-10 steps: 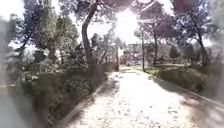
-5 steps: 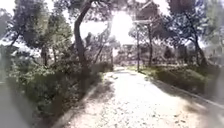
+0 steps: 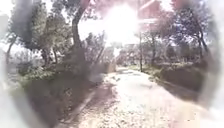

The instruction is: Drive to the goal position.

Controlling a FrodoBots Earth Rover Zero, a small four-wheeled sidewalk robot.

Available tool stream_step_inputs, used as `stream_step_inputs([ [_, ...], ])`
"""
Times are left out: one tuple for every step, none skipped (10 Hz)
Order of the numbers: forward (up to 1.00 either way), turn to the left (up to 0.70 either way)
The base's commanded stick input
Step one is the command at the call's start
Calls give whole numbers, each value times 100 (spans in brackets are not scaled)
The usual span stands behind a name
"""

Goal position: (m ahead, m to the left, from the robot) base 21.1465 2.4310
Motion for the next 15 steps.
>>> stream_step_inputs([
  [70,-35],
  [70,-35],
  [70,-28],
  [70,-16],
  [70,-5],
  [70,-4],
  [70,-13],
  [70,-21],
  [70,-29],
  [70,-35],
  [70,-35],
  [70,-35],
  [70,-35],
  [70,-35],
  [70,-26],
])
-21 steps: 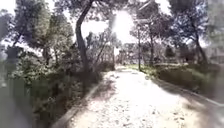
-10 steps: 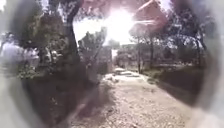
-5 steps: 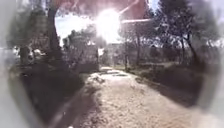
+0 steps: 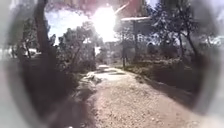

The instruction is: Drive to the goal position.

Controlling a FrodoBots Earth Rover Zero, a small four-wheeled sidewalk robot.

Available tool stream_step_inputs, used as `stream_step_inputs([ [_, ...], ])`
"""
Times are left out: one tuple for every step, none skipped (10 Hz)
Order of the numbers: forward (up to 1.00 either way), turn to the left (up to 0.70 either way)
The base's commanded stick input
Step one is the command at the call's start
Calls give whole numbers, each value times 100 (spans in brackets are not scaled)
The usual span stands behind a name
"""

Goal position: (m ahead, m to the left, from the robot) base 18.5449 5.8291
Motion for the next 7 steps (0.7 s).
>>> stream_step_inputs([
  [70,-10],
  [70,0],
  [70,0],
  [70,0],
  [70,0],
  [70,0],
  [70,0],
])
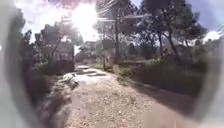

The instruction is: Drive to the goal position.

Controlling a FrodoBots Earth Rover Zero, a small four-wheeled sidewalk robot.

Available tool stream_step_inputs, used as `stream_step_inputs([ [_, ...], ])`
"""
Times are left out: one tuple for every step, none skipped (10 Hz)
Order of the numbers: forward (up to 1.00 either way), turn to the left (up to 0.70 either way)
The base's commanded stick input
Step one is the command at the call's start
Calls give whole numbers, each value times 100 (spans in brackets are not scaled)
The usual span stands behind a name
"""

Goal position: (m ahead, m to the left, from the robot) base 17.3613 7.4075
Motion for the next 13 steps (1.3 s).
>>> stream_step_inputs([
  [70,0],
  [70,0],
  [70,9],
  [70,18],
  [70,28],
  [70,32],
  [70,33],
  [70,34],
  [70,34],
  [70,23],
  [70,11],
  [70,0],
  [70,0],
])
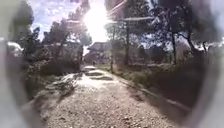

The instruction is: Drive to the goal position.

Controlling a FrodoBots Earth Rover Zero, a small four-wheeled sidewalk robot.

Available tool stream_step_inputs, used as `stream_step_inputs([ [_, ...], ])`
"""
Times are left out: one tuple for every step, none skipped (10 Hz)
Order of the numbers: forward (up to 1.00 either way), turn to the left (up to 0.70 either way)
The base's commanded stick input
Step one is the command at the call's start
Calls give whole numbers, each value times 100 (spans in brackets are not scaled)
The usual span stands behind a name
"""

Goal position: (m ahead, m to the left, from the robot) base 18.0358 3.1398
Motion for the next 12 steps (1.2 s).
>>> stream_step_inputs([
  [70,0],
  [70,0],
  [70,7],
  [70,16],
  [70,24],
  [70,33],
  [70,25],
  [70,12],
  [70,0],
  [70,0],
  [70,0],
  [70,0],
])
